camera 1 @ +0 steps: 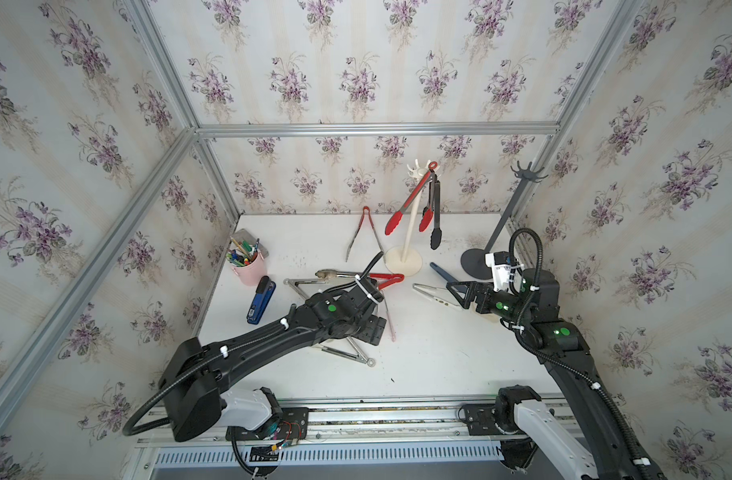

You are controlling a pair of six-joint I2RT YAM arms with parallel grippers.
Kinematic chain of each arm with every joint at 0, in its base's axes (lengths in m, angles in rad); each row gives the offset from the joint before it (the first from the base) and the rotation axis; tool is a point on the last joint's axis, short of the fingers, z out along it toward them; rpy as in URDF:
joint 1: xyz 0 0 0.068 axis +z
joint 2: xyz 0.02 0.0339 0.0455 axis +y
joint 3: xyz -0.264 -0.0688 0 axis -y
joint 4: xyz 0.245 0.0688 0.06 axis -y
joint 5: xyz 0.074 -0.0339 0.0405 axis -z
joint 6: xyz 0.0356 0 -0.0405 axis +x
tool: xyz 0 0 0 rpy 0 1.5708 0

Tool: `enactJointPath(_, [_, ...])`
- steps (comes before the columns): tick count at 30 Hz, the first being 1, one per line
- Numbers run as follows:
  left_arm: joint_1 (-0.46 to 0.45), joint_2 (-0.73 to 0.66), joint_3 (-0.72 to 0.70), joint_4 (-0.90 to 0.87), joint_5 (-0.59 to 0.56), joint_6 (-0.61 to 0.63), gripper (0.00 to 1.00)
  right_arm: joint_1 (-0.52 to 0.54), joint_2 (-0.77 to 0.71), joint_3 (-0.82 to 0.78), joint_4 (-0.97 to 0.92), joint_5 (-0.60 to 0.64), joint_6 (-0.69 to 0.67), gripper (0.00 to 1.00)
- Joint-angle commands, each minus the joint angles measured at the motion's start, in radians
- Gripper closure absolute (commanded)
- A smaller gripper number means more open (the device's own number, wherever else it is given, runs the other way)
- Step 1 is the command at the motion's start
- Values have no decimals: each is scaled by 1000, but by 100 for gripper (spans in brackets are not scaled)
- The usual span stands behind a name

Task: Hang food tongs on kitchen utensil racks
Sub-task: Pick up the food tongs from the center of the board.

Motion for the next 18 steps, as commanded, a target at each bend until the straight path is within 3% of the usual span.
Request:
enactJointPath(1, [-34,96,50,-30,-33,-125,15,1,3,7,-30,33,4,0])
enactJointPath(7, [-32,241,97,-39,-87,-177,31,0,20,6,-49,25,17,1])
enactJointPath(18, [9,405,165,-9,-70,-158,53,0,29,-20,-43,33,19,2])
